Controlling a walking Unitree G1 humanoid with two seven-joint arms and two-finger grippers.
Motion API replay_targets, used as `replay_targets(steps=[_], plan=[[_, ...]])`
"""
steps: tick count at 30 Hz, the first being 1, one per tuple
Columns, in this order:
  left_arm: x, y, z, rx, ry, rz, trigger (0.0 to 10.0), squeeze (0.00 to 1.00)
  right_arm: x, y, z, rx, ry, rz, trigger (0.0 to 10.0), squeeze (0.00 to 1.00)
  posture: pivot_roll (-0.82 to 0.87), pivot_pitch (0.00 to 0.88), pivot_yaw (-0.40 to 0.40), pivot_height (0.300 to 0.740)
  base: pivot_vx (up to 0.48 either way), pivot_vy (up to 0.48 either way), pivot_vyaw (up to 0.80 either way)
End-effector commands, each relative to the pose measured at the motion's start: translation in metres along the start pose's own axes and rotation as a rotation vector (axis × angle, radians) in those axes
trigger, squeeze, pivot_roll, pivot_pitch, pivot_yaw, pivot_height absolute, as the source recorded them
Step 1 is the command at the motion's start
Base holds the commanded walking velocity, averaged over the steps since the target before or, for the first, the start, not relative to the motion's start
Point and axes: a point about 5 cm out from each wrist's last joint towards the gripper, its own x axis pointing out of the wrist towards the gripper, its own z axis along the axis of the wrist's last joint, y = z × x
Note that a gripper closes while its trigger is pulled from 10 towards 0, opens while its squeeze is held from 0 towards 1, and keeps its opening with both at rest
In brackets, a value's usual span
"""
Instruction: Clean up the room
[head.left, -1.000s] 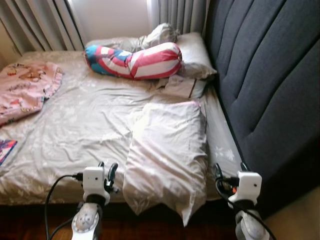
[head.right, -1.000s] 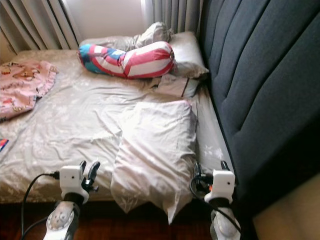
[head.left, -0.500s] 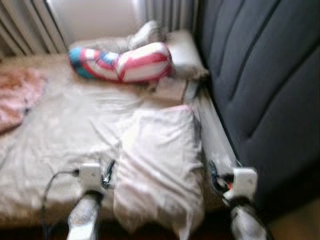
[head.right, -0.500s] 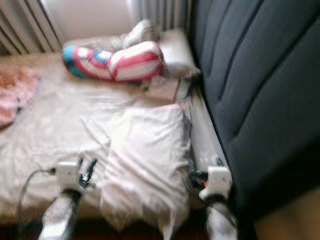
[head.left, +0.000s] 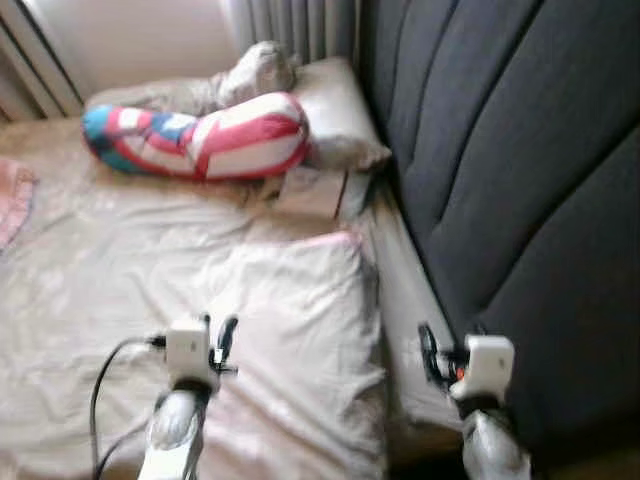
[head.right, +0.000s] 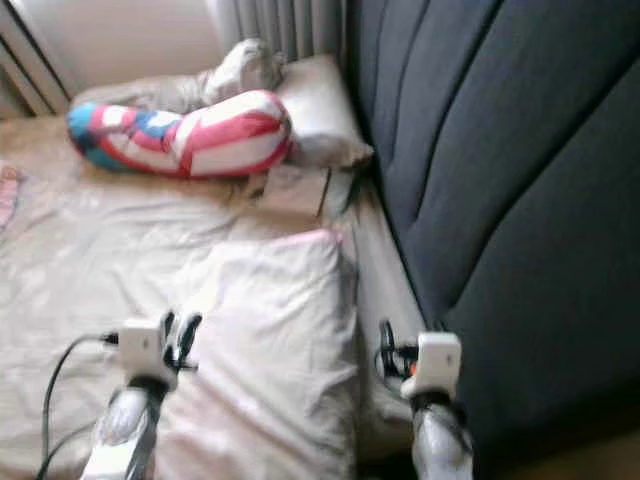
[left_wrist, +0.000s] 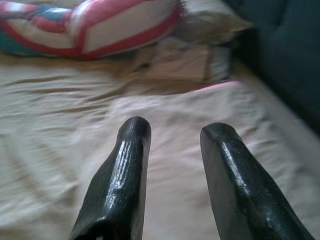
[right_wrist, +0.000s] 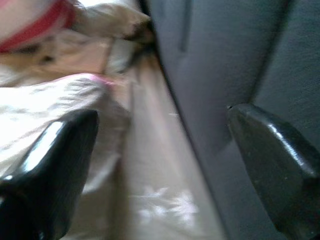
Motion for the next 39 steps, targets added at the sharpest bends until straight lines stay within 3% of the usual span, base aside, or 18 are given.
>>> replay_targets(steps=[1,39], plan=[[-0.0001,0.0082,0.0018,0.024,0.01,0.017,10.0,0.0,0.0017,0.0032,0.0035,0.013,-0.012,0.008,10.0,0.0,-0.19,0.088,0.007,0.74,0.0,0.0,0.0],[0.0015,0.0057,0.0028,-0.018,0.041,0.013,10.0,0.0,-0.0001,0.0034,-0.0041,0.046,0.052,-0.009,10.0,0.0,-0.18,0.096,0.011,0.74,0.0,0.013,-0.01]])
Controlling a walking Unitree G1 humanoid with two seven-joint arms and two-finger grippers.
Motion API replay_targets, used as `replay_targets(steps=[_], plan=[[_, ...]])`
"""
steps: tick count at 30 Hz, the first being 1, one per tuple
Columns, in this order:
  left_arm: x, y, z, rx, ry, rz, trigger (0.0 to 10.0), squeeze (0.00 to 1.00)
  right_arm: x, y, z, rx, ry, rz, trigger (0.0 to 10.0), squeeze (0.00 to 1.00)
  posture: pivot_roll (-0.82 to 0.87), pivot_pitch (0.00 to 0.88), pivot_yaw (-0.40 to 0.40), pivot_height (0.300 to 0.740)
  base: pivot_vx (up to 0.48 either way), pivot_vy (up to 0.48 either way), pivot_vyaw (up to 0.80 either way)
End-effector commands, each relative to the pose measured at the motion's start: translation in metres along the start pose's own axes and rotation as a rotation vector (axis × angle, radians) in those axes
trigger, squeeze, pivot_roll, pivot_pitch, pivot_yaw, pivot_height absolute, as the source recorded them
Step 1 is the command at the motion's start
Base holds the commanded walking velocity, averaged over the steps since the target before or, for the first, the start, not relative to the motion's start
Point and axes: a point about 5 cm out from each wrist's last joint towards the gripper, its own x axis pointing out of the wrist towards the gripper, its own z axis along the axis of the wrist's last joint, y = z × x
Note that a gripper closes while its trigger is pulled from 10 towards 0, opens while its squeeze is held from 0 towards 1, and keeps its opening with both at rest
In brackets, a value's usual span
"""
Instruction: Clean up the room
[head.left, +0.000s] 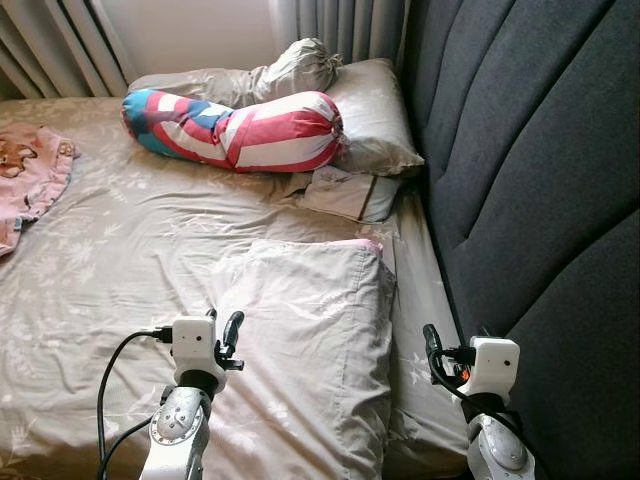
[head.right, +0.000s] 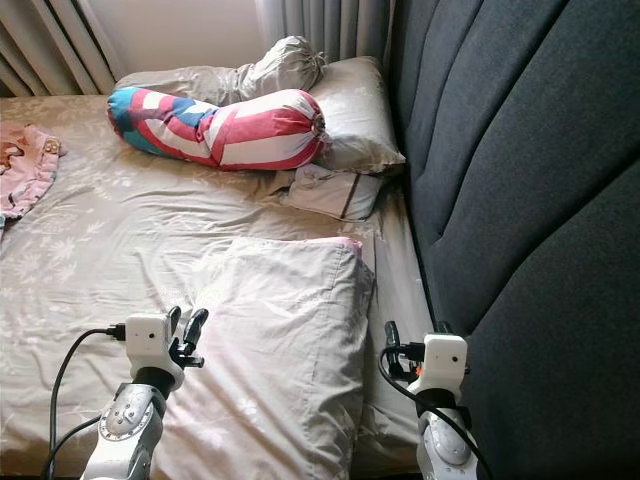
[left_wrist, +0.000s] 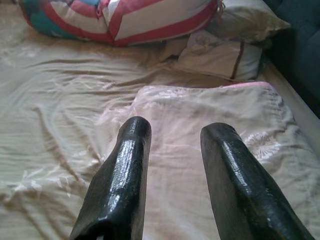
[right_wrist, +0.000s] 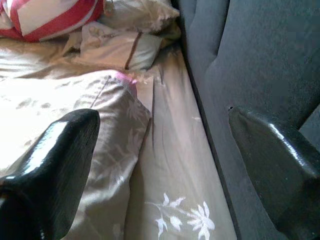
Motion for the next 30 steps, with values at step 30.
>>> replay_targets(steps=[30], plan=[[-0.0029,0.0,0.0008,0.025,0.006,-0.016,10.0,0.0,-0.0013,0.0033,-0.0008,0.023,0.003,-0.003,10.0,0.0,-0.17,0.103,0.019,0.74,0.0,0.048,-0.18]])
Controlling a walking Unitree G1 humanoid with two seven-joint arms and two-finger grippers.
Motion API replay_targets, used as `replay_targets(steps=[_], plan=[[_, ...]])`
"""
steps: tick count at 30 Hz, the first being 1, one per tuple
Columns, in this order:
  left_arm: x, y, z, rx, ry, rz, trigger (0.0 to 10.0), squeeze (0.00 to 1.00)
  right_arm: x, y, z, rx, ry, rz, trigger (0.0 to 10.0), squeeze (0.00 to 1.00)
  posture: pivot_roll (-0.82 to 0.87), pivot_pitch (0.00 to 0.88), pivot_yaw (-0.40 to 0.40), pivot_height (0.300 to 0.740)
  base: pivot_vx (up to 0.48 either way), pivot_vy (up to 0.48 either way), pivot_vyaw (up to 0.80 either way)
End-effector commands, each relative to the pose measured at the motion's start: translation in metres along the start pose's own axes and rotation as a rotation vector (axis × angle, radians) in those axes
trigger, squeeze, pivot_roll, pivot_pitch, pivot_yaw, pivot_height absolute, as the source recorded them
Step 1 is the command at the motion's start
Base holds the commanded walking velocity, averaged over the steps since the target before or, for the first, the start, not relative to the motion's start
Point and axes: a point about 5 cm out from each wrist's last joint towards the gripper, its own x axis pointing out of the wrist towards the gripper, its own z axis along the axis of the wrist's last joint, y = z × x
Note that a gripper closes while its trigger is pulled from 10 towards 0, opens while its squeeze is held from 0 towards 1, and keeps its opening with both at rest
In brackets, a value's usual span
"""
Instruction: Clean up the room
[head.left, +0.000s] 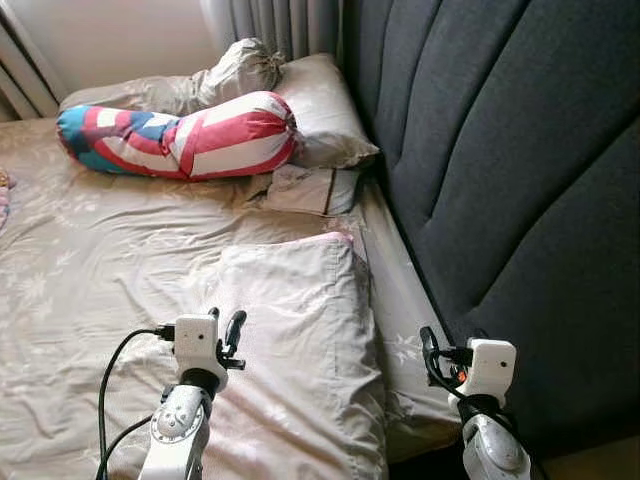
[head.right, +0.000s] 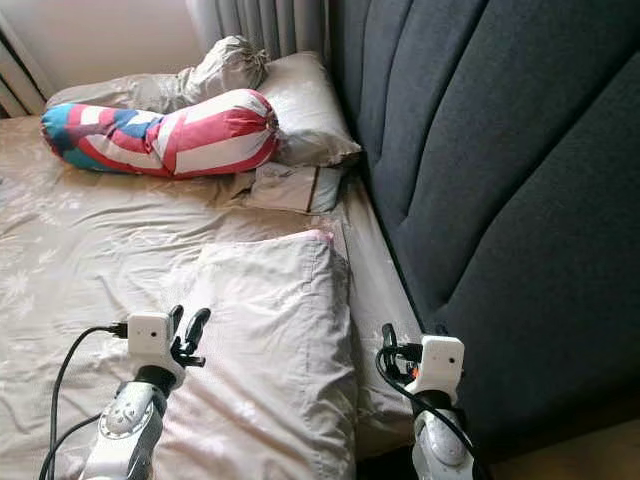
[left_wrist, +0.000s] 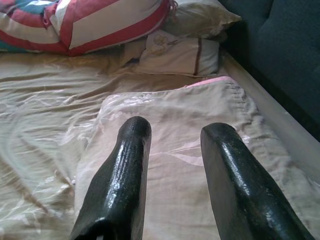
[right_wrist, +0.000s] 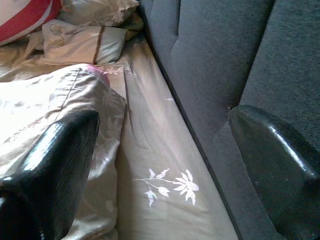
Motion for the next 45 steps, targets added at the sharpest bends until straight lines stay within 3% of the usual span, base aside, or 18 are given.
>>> replay_targets(steps=[1,36,45], plan=[[-0.0034,0.0013,-0.0029,0.006,0.019,0.004,10.0,0.0,-0.0005,-0.0006,0.0004,0.001,-0.001,-0.003,10.0,0.0,-0.17,0.104,0.019,0.74,0.0,0.0,0.0],[-0.0045,-0.0002,-0.0039,0.024,0.024,-0.015,10.0,0.0,-0.0016,0.0029,-0.0016,0.009,0.006,0.0,10.0,0.0,-0.17,0.111,0.027,0.74,0.0,0.0,0.0],[-0.0049,0.0,-0.0043,0.025,0.027,-0.015,10.0,0.0,-0.0017,0.0038,-0.0019,0.011,0.006,0.004,10.0,0.0,-0.17,0.111,0.027,0.74,-0.25,0.0,0.0]])
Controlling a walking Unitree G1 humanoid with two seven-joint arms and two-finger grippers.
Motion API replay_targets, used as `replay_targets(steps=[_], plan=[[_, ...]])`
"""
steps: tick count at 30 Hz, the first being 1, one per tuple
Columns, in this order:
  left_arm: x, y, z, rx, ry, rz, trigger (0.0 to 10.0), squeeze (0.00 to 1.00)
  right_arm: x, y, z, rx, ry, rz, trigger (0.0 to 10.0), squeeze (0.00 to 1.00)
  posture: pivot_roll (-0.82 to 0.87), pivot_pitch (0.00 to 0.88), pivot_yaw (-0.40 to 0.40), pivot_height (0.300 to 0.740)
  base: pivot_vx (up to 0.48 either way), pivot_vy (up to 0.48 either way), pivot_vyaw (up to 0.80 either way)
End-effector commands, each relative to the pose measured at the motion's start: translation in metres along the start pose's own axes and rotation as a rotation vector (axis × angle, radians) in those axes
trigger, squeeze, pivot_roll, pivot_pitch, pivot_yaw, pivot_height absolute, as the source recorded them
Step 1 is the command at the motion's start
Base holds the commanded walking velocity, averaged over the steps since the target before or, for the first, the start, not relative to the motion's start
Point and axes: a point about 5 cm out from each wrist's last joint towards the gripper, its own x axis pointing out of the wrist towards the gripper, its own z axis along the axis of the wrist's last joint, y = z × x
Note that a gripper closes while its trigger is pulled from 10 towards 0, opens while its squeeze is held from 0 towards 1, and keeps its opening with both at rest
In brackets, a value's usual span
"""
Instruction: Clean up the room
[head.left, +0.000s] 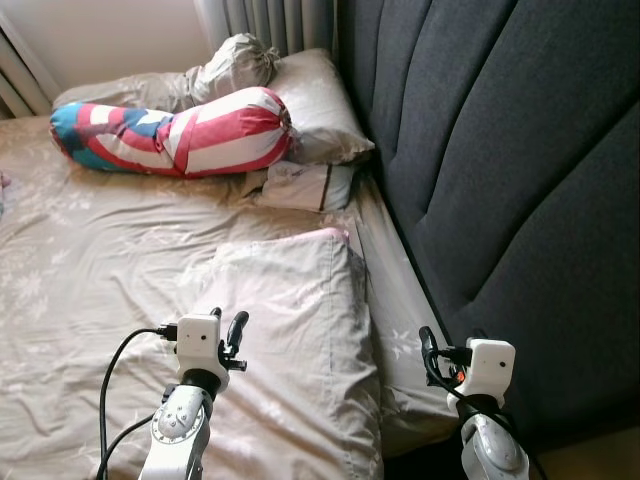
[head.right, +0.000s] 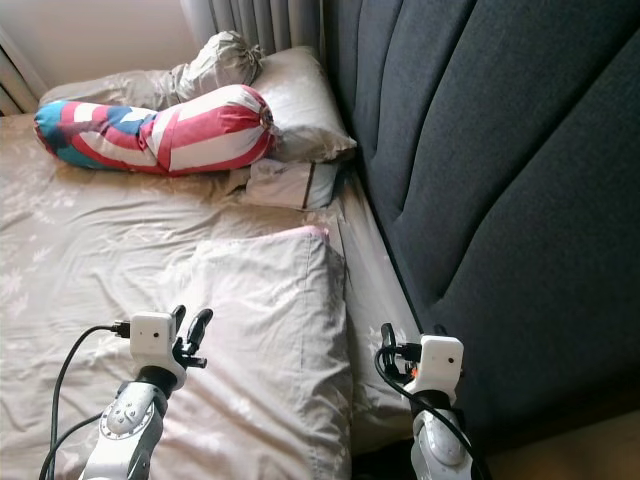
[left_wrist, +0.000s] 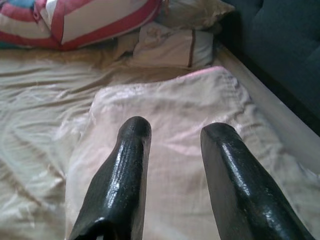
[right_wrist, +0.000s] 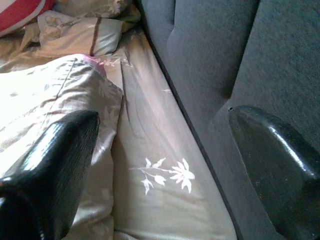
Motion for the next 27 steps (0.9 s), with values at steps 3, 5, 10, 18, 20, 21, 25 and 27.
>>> replay_targets(steps=[3,5,10,18,20,21,25,27], plan=[[-0.0045,0.0018,-0.0046,0.011,0.026,-0.001,10.0,0.0,-0.0016,0.0022,-0.0019,0.007,0.007,0.004,10.0,0.0,-0.17,0.11,0.027,0.74,-0.241,0.0,0.0],[-0.0045,0.002,-0.0046,0.011,0.026,0.0,10.0,0.0,-0.0015,0.003,-0.0019,0.007,0.007,0.006,10.0,0.0,-0.17,0.11,0.027,0.74,-0.244,0.0,0.0],[-0.0045,0.002,-0.0055,0.016,0.031,0.002,10.0,0.0,-0.0014,0.0033,-0.0024,0.008,0.01,0.007,10.0,0.0,-0.17,0.108,0.027,0.74,-0.097,0.0,0.0],[-0.0036,0.0019,-0.0053,0.016,0.03,0.006,10.0,0.0,-0.0009,0.0043,-0.0031,0.008,0.013,0.015,10.0,0.0,-0.16,0.101,0.026,0.74,0.0,0.0,0.0],[-0.0036,0.002,-0.0054,0.017,0.03,0.006,10.0,0.0,-0.0008,0.0044,-0.0031,0.008,0.014,0.016,10.0,0.0,-0.16,0.101,0.026,0.74,0.0,0.0,0.0],[-0.0035,0.0019,-0.0054,0.016,0.03,0.006,10.0,0.0,-0.0008,0.0045,-0.0031,0.008,0.014,0.016,10.0,0.0,-0.17,0.097,0.027,0.74,0.0,0.0,0.0],[-0.0035,0.0015,-0.0056,0.016,0.031,0.003,10.0,0.0,-0.001,0.0053,-0.0033,0.008,0.013,0.019,10.0,0.0,-0.17,0.09,0.028,0.74,0.0,0.0,0.0],[-0.0036,0.0014,-0.0057,0.015,0.031,0.002,10.0,0.0,-0.0011,0.0056,-0.0033,0.008,0.013,0.019,10.0,0.0,-0.17,0.087,0.028,0.74,0.0,0.0,0.0]])
